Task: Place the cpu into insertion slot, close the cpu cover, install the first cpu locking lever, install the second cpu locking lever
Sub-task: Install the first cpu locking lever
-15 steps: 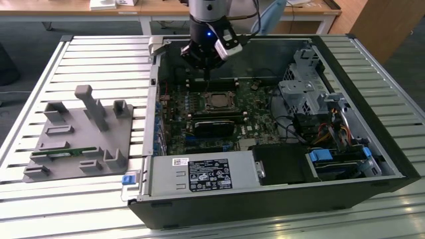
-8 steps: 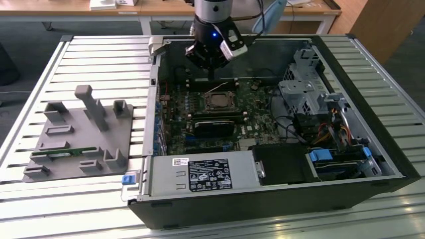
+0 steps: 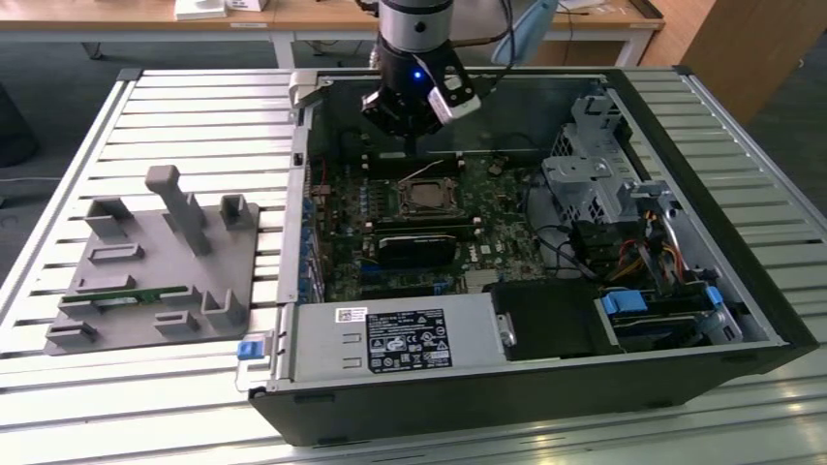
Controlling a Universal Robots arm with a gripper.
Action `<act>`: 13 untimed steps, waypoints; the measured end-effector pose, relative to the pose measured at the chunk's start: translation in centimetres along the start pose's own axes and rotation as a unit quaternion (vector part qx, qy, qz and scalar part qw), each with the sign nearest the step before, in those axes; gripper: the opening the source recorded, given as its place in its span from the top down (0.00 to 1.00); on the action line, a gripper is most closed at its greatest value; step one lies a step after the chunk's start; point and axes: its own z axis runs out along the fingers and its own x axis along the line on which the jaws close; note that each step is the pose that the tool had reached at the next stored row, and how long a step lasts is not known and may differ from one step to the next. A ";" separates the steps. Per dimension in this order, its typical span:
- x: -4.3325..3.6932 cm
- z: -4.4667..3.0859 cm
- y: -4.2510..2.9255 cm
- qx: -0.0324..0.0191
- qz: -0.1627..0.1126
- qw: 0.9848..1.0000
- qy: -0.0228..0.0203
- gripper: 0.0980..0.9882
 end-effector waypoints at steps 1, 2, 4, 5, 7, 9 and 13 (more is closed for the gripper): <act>-0.06 0.18 -0.02 0.000 0.000 1.000 0.000 0.99; -0.13 0.36 -0.03 0.000 0.000 1.000 0.000 0.99; -0.39 0.70 -0.06 0.000 0.000 1.000 0.000 0.99; -0.56 0.79 -0.07 0.000 0.000 1.000 0.000 0.99; -0.91 0.91 -0.08 0.000 0.000 1.000 0.000 0.99; -1.12 1.11 -0.10 0.000 0.000 1.000 0.000 0.99; -1.34 1.76 -0.15 0.000 0.000 1.000 0.000 0.99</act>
